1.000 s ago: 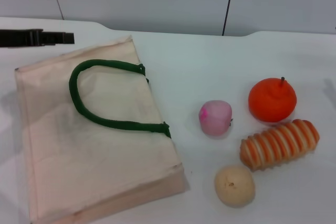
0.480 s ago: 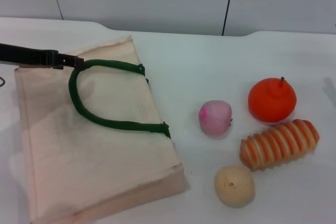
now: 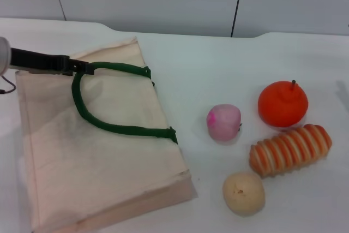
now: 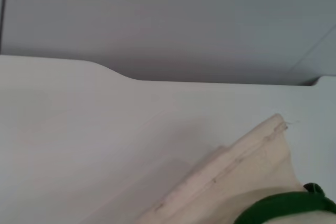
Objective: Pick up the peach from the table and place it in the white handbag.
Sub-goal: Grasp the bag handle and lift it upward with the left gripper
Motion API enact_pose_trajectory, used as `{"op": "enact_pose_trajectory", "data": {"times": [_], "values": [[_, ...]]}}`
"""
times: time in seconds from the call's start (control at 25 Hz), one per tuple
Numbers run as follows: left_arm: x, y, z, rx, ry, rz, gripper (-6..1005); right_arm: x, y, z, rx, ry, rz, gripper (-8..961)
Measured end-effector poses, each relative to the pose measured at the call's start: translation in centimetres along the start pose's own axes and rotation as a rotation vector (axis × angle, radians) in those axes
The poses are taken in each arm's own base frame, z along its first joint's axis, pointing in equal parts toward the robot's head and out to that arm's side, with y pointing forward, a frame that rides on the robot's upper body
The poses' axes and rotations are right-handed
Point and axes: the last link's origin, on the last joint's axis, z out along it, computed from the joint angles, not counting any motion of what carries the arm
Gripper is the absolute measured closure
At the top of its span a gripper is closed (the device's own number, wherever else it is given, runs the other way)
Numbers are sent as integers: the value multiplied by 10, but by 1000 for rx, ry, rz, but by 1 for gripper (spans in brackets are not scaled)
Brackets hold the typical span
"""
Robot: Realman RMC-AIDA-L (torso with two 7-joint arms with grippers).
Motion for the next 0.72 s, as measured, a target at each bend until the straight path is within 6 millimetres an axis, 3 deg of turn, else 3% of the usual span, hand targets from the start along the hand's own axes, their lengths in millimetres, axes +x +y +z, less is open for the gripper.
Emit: {"op": "enact_pose_trajectory", "data": {"times": [0.2,0.6,0.72], "values": [[-2,2,15,2,-19,1,296,0,0,0,-1,-1,0,57],[-2,2,21,31,-17,-6,300,0,0,1,-1,0,0,57],[-1,2,21,31,-17,-22,344,0,0,1,0,1,0,57]]}}
